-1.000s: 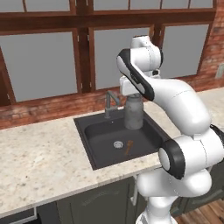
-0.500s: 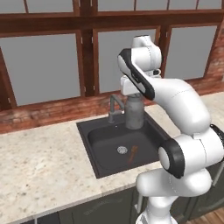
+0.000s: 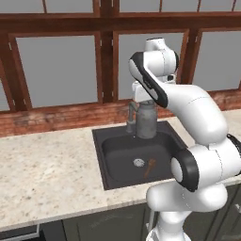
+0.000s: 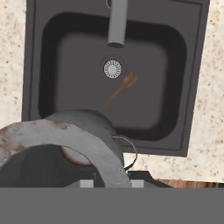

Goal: Pick the colander and jug and place them in the sink. Then turn on the water.

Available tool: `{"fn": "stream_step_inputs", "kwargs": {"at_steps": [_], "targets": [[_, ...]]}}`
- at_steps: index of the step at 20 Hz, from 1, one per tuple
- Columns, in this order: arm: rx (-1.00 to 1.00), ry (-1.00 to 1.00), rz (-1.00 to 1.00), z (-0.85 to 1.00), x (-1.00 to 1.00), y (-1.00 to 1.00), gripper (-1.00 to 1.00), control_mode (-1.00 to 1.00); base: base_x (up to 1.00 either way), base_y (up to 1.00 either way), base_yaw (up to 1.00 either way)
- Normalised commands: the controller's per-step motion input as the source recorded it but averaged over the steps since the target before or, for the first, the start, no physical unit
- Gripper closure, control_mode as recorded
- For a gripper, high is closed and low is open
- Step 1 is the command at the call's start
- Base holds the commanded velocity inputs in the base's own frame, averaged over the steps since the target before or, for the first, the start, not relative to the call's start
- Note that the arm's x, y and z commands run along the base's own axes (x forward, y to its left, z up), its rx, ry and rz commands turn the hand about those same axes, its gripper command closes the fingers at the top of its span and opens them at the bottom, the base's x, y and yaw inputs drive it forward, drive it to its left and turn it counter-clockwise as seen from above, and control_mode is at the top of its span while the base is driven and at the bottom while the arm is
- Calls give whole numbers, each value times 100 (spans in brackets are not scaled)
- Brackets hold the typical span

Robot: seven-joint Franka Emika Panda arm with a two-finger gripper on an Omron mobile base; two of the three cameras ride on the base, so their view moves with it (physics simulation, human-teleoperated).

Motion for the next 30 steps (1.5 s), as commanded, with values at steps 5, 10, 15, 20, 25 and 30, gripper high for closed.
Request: {"fn": "stream_step_inputs", "kwargs": {"at_steps": [5,10,15,20,25,30], "targets": [[0,0,0,0,0,0,100,100,69,-14,25],[3,0,5,-2,32,0,100,-100,48,0,10],[10,-4,6,-28,38,0,100,-100,0,0,0],[14,-8,2,-49,16,0,100,-100,0,0,0],[0,0,0,-29,1,6,100,-100,0,0,0],[-2,0,0,-24,0,3,100,-100,0,0,0]]}}
